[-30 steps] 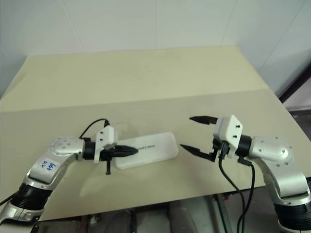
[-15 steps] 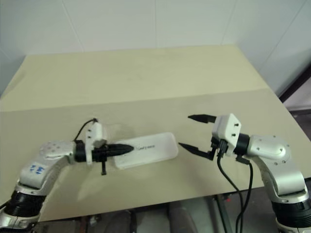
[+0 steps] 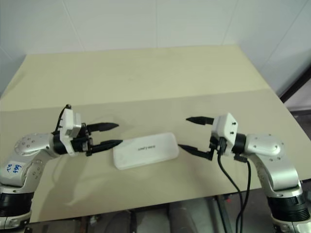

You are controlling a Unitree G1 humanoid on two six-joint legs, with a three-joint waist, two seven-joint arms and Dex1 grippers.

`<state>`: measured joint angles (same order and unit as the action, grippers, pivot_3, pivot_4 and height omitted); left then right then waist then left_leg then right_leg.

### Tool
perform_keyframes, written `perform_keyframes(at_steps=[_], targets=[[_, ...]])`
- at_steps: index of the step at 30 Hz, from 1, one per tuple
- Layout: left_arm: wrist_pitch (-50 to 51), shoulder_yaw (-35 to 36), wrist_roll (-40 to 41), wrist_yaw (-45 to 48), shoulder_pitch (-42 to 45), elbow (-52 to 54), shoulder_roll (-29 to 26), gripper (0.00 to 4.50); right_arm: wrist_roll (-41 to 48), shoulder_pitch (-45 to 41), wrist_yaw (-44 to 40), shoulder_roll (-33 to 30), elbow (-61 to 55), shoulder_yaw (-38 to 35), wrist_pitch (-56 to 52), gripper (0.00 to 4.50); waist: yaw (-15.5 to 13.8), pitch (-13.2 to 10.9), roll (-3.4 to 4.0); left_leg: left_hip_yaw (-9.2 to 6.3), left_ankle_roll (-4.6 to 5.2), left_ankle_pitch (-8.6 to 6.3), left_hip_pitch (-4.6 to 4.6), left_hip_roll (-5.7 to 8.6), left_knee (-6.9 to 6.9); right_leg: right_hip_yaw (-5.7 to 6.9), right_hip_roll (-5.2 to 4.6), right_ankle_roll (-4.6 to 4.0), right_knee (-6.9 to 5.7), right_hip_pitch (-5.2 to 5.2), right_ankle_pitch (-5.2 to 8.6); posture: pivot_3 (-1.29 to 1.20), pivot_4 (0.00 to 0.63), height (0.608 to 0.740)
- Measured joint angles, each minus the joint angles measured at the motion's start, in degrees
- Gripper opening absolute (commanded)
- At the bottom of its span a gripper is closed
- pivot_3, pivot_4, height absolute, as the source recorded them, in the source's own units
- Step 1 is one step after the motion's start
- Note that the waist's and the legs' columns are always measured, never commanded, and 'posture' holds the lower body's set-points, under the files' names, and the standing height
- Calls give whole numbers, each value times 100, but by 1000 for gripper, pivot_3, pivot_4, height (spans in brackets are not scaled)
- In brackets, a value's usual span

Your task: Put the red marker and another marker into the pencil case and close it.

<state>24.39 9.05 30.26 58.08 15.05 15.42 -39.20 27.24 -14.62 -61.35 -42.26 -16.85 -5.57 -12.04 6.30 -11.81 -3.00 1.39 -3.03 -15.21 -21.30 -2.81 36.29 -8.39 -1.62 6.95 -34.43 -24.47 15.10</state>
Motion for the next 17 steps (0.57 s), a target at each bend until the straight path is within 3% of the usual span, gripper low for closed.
perform_keyframes(at_steps=[1, 2, 9, 17], targets=[[-1, -17, 5, -1, 7, 4, 18, 4433, 4, -7, -15, -20, 26, -47, 14, 4500, 3, 0, 0, 0, 0, 0, 0, 0, 0, 0, 0, 0, 0, 0, 0, 0, 150, 740], [-3, -27, 5, 5, 13, 4, 23, 4475, 8, -4, -23, -23, 31, -101, 21, 4500, 4, 0, 0, 0, 0, 0, 1, 0, -1, 0, 0, 0, -1, 0, 0, 0, 150, 740], [-64, -171, 3, 29, 367, -13, 77, 4475, 119, 177, -53, -146, 28, -279, 27, 4500, -10, 0, -1, 0, 0, 0, 0, 0, 1, 0, 0, 2, -1, 1, 0, 0, 150, 740], [-32, -239, -26, -126, 128, 112, 68, 4475, 27, 370, 21, -134, 135, -409, 209, 4500, 0, 0, -1, 0, 0, -1, 0, 0, -1, -1, 2, 3, -2, 0, 0, 0, 150, 740]])
